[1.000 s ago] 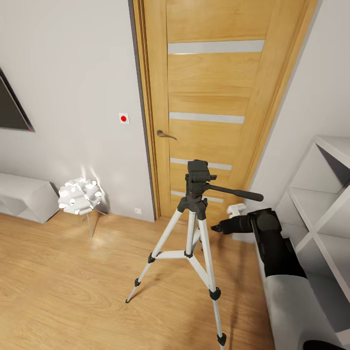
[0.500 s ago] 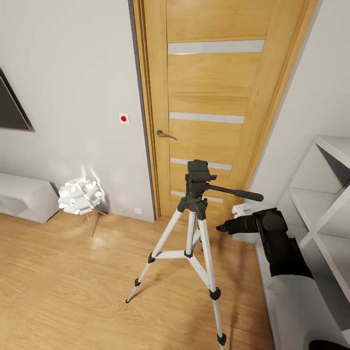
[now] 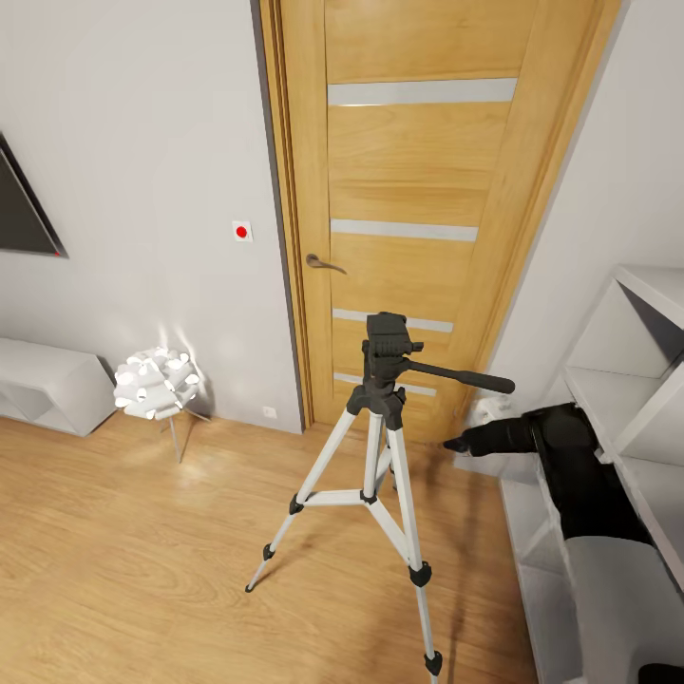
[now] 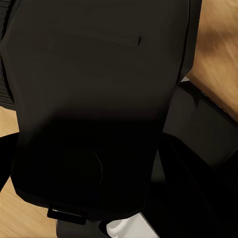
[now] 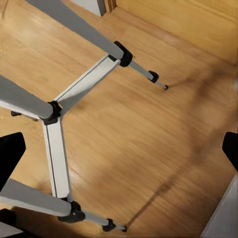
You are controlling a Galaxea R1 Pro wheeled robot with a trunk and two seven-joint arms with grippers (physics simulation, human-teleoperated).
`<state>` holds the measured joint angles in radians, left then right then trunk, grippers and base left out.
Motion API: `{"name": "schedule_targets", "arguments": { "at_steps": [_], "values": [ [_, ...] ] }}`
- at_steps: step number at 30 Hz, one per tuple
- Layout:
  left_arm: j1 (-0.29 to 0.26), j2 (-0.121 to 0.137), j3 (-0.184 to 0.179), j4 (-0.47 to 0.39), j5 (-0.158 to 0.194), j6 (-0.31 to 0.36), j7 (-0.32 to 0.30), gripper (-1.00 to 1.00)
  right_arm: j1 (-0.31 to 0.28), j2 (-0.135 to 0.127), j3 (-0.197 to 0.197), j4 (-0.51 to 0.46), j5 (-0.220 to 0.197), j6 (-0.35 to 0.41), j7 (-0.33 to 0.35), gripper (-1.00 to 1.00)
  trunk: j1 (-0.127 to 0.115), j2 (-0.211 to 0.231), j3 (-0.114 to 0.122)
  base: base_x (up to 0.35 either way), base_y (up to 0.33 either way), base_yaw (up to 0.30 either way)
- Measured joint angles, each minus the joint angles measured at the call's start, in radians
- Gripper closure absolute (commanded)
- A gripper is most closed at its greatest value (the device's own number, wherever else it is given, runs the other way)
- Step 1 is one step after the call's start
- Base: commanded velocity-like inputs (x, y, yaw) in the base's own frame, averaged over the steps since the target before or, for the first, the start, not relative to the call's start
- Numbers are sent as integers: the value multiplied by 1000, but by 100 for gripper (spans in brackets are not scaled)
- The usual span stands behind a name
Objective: Attach the digital camera to the camera tripod in the bedroom.
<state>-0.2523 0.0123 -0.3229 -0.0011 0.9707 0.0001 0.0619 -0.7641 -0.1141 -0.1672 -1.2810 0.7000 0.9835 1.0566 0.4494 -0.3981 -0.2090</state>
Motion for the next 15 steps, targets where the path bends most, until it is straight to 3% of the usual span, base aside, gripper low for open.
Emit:
{"name": "schedule_targets", "arguments": {
  "at_steps": [2, 9, 15],
  "values": [
    [0, 0, 0, 0, 0, 0, 0, 100, 0, -31, 0, -3, 1, -1, 70, -100, 0, 0, 0, 0, 0, 0],
    [0, 0, 0, 1, 0, 0, 0, 100, 4, -79, -1, -68, 10, -4, 227, -100, 0, 0, 0, 0, 0, 0],
    [0, 0, -1, 1, 0, 0, 0, 100, 47, -96, 3, -123, 9, -4, 260, -100, 0, 0, 0, 0, 0, 0]
  ]
}}
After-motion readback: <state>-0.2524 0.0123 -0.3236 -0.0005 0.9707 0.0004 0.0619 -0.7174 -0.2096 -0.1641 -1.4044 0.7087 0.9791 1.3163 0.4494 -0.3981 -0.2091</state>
